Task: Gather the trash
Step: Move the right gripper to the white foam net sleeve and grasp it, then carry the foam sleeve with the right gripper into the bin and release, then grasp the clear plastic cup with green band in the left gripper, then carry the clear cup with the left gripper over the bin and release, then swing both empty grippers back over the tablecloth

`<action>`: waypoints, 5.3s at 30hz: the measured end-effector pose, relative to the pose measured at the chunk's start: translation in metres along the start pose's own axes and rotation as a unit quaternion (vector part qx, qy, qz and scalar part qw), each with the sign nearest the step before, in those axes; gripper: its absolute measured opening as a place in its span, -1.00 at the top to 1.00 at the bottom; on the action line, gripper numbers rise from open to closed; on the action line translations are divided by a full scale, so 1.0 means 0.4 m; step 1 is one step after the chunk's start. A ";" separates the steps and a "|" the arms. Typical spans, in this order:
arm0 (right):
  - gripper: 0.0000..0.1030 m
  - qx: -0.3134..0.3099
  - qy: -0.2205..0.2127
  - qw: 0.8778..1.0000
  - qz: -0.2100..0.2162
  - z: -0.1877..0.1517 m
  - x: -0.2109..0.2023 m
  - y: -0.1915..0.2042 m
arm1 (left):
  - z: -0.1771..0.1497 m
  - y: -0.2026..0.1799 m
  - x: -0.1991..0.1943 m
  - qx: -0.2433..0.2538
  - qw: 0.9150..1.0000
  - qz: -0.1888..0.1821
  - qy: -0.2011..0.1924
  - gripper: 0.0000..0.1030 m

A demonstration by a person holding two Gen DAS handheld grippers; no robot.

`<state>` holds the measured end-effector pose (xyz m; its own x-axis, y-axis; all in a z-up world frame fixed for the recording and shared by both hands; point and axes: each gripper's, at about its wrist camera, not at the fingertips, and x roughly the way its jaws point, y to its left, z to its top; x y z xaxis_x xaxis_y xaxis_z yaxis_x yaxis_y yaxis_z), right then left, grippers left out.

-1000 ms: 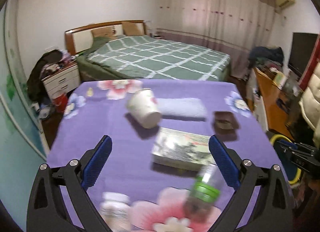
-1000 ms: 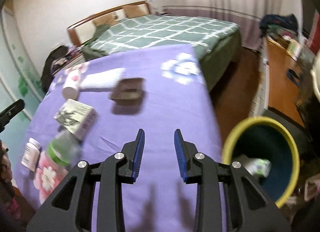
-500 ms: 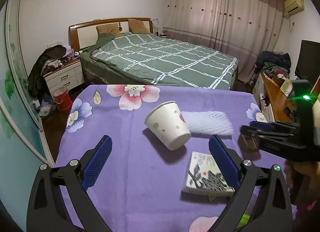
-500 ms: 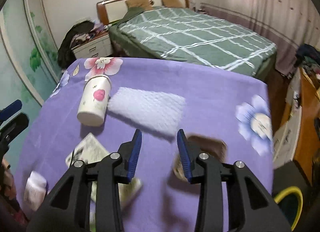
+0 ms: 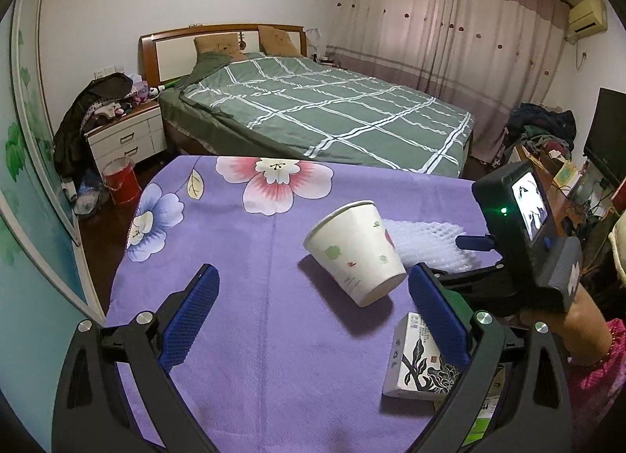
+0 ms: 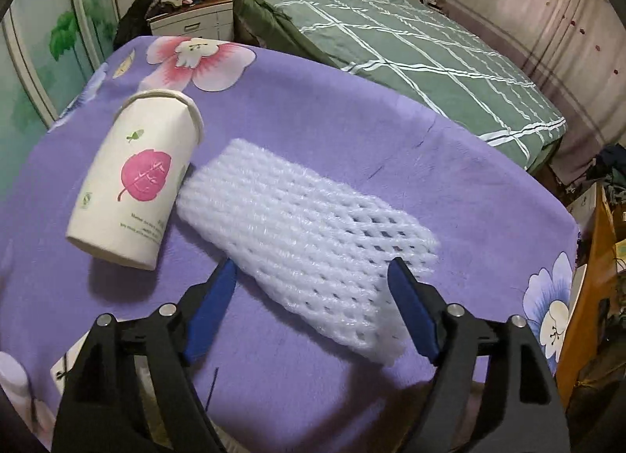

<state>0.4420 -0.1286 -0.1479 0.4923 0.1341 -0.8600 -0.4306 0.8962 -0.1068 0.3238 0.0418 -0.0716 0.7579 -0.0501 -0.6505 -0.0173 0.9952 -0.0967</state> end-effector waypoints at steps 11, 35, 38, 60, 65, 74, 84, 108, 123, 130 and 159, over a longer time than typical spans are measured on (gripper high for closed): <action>0.74 0.047 -0.030 0.998 -0.020 -0.019 -0.090 -0.046 | -0.013 -0.005 -0.058 -0.002 1.000 -0.015 -0.015 -0.86; 0.73 0.224 -0.110 0.966 -0.062 -0.652 -0.579 -0.265 | -0.213 -0.268 -0.250 0.072 0.994 -0.085 0.002 -0.86; 0.72 0.265 -0.083 0.955 -0.107 -0.745 -0.560 -0.346 | -0.238 -0.302 -0.230 0.081 0.992 -0.094 0.020 -0.86; 0.21 0.345 -0.059 0.928 -0.127 -0.875 -0.483 -0.496 | -0.304 -0.376 -0.083 0.142 0.982 -0.079 0.094 -0.85; 0.21 0.343 -0.058 0.930 -0.117 -0.867 -0.473 -0.488 | -0.312 -0.384 -0.050 0.156 0.978 -0.079 0.113 -0.57; 0.21 0.341 -0.052 0.932 -0.109 -0.864 -0.458 -0.481 | -0.326 -0.399 -0.029 0.168 0.974 -0.088 0.126 -0.28; 0.21 0.342 -0.053 0.932 -0.107 -0.867 -0.457 -0.481 | -0.334 -0.419 -0.050 0.182 0.972 -0.087 0.118 -0.05; 0.21 0.374 -0.075 0.918 -0.110 -0.958 -0.514 -0.536 | -0.354 -0.711 -0.125 0.272 0.945 -0.156 0.090 -0.01; 0.21 0.417 -0.081 0.897 -0.122 -1.084 -0.539 -0.630 | -0.381 -0.971 -0.136 0.344 0.913 -0.201 0.085 -0.01; 0.21 0.433 -0.077 0.888 -0.132 -1.136 -0.545 -0.669 | -0.405 -1.121 -0.129 0.373 0.895 -0.230 0.086 -0.01; 0.14 0.422 -0.075 0.894 -0.127 -1.114 -0.550 -0.651 | -0.362 -1.059 -0.194 0.327 0.916 -0.229 0.044 -0.67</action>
<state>0.1088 -0.5800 -0.1532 0.6157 -0.1216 -0.7786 0.4035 0.8973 0.1789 0.1778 -0.3879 -0.0891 0.5330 -0.4523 -0.7151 0.7050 0.7047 0.0798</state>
